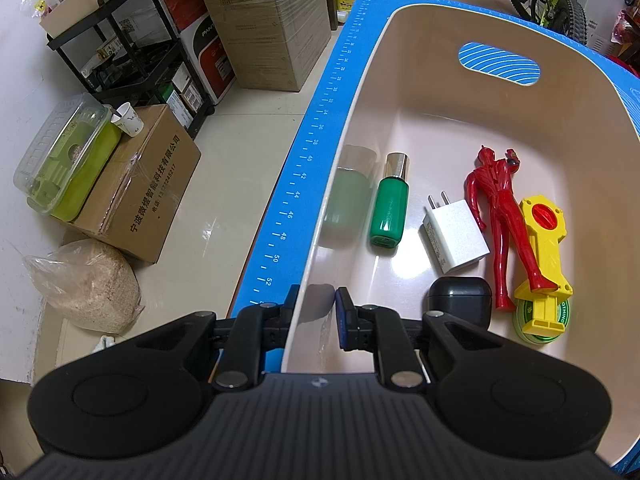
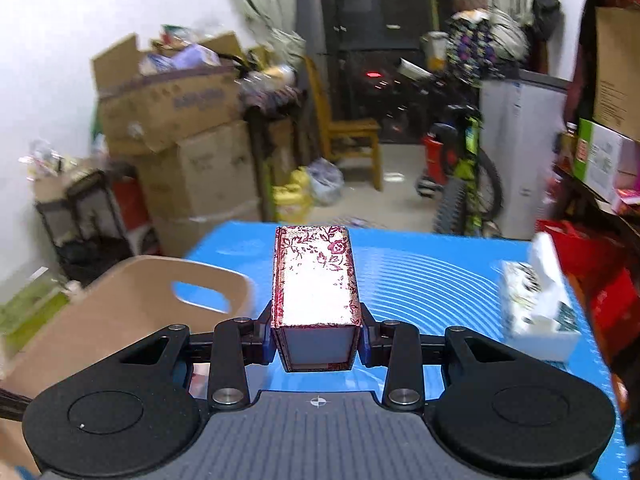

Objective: Organize rigid objects
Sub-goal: 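Grasp the red patterned box with the right tool and lift it, then carry the red patterned box into the basket and release it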

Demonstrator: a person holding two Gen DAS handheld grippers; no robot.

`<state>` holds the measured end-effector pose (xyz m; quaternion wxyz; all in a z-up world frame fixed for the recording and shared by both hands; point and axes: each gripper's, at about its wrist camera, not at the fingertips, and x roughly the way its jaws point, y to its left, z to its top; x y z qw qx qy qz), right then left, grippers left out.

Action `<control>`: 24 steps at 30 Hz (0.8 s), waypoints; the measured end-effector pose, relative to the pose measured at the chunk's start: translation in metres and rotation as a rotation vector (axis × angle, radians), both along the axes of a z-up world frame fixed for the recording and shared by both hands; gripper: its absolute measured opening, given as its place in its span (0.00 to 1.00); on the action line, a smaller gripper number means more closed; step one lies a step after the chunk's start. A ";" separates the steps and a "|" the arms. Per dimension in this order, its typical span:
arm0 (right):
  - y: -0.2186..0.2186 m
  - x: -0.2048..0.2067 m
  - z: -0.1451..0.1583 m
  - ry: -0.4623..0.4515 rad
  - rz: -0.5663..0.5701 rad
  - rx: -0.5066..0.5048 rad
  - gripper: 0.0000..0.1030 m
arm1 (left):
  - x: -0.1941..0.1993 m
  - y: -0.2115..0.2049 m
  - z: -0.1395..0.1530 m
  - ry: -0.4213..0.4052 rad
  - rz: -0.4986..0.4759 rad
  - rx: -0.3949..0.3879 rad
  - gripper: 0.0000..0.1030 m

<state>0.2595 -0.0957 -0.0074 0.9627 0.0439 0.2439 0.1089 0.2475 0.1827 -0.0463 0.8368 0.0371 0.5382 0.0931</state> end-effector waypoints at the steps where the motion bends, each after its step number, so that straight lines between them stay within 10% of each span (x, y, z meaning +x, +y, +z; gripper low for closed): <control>1: 0.005 -0.002 0.003 -0.009 0.017 0.002 0.43 | 0.000 0.000 0.000 0.000 0.000 0.001 0.19; 24: 0.131 -0.025 -0.027 0.151 0.342 -0.128 0.43 | 0.001 -0.002 0.002 -0.001 -0.002 0.005 0.19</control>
